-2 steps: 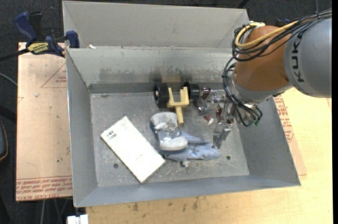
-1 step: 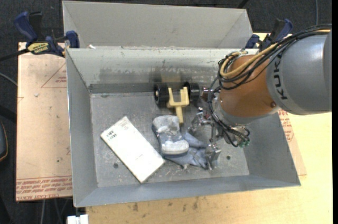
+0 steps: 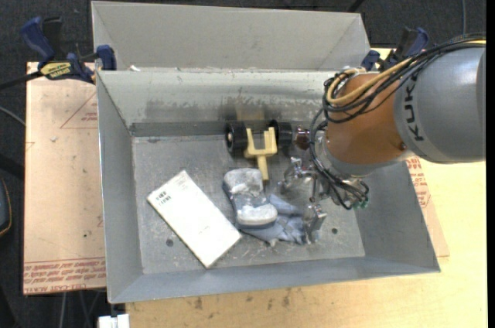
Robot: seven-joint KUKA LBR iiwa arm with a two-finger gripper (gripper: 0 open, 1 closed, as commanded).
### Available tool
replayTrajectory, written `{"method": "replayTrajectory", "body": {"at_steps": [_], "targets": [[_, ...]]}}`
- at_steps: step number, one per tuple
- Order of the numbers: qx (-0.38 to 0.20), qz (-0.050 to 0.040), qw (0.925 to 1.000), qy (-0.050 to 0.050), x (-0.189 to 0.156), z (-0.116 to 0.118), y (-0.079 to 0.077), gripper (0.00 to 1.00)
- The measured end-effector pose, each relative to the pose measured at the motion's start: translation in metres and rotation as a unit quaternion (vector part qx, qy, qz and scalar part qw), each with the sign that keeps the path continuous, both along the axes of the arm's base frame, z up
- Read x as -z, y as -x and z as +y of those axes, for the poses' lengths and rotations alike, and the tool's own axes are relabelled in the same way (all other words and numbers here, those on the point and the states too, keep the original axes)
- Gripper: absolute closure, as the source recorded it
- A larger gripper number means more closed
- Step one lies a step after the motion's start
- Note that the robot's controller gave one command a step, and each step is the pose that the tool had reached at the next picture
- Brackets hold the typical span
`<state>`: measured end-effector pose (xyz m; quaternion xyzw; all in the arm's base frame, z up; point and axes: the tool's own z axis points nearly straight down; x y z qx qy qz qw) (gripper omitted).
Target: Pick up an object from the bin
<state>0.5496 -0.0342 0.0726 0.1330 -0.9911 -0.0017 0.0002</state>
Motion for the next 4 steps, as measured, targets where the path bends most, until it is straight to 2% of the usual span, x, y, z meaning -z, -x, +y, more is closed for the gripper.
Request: {"method": "replayTrajectory", "body": {"at_steps": [1, 2, 4], "targets": [[-0.071, -0.0003, 0.9975, 0.001, -0.021, 0.036, 0.036, 0.0], [-0.012, 0.0001, 0.9999, 0.0, -0.002, 0.045, 0.038, 1.0], [-0.012, 0.0002, 0.9999, 0.0, -0.005, 0.045, 0.038, 1.0]]}}
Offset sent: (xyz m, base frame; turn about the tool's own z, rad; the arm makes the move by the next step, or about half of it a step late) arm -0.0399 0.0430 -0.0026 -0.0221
